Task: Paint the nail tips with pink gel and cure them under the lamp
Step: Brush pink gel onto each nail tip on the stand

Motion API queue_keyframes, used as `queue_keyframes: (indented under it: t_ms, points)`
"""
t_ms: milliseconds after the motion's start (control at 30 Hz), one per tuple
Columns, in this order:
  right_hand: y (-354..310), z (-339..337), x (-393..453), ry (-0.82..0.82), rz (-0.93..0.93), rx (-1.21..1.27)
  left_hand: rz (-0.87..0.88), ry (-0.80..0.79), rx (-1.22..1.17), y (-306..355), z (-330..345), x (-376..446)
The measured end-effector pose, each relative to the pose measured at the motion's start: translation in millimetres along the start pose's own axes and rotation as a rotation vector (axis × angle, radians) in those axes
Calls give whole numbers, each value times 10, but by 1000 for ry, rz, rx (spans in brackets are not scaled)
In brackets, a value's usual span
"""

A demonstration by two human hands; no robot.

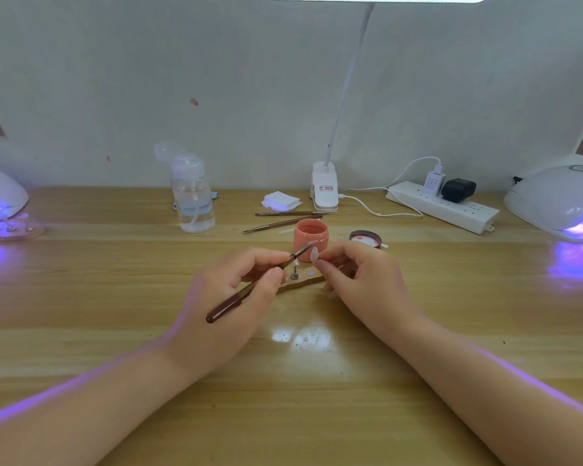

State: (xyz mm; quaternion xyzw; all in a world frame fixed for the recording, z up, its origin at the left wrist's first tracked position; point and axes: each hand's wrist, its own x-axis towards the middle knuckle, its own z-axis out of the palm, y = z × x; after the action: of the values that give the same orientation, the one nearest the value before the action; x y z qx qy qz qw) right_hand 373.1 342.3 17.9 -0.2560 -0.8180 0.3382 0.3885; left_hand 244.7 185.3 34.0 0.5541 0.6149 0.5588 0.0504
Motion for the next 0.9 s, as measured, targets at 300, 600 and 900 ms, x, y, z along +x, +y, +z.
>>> queue_keyframes:
  t_ms: [300, 600, 900]
  points:
    - [-17, 5, -1, 22, 9, 35, 16, 8, 30, 10, -14, -13]
    - [-28, -4, 0, 12, 16, 45, 16, 2, 13, 4, -35, -14]
    - [-20, 9, -2, 16, -7, 78, -30, -24, -33, -11, -34, -10]
